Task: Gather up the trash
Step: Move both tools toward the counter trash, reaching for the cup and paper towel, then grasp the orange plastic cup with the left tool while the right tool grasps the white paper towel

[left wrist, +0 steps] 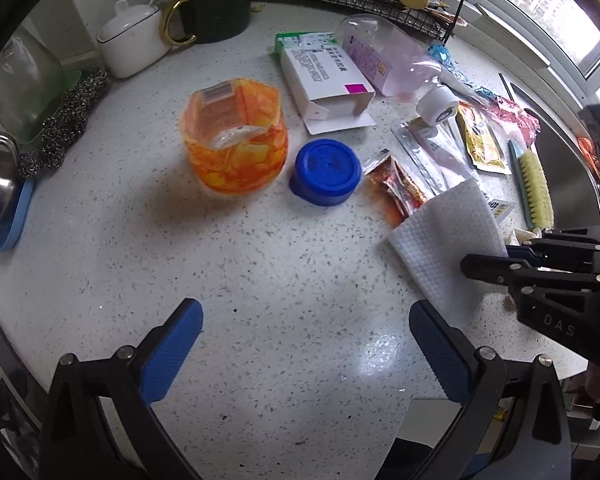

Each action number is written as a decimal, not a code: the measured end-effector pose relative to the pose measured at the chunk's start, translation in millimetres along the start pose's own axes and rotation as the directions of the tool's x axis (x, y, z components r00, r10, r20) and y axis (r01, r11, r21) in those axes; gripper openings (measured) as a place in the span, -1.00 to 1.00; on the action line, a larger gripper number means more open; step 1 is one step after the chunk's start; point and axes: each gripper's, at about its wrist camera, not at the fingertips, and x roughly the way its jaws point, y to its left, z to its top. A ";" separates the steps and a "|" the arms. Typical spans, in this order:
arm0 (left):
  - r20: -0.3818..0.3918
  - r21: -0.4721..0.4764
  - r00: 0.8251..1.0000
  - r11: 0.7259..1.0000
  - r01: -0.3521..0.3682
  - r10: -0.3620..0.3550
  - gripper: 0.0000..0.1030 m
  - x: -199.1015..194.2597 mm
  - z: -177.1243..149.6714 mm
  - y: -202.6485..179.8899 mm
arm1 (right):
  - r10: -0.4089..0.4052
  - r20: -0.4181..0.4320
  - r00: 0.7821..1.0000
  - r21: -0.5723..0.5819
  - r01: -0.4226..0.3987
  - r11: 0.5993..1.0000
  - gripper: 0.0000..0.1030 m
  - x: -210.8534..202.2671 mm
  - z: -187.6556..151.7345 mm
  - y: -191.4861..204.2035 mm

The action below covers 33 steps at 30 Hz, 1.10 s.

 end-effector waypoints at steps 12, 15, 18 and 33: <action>0.073 -0.042 0.997 0.999 -0.030 0.033 1.00 -24.6 37.5 33.6 | -0.028 0.168 0.985 0.058 0.019 0.998 -0.94 -84.2 -27.8 3.4; 0.082 -0.028 0.995 0.998 -0.052 0.054 1.00 -18.8 58.7 45.5 | -0.055 0.184 0.981 0.085 0.039 0.996 -0.94 -100.1 -24.5 -2.7; 0.065 -0.030 0.996 0.998 -0.054 0.056 1.00 -4.1 79.4 53.9 | -0.069 0.182 0.981 0.113 0.049 0.992 -0.94 -102.4 -11.6 -10.4; 0.022 0.037 1.000 0.999 0.008 -0.008 0.26 42.7 117.9 57.4 | -0.090 0.161 0.983 0.159 0.065 0.985 -0.94 -60.9 17.7 -12.6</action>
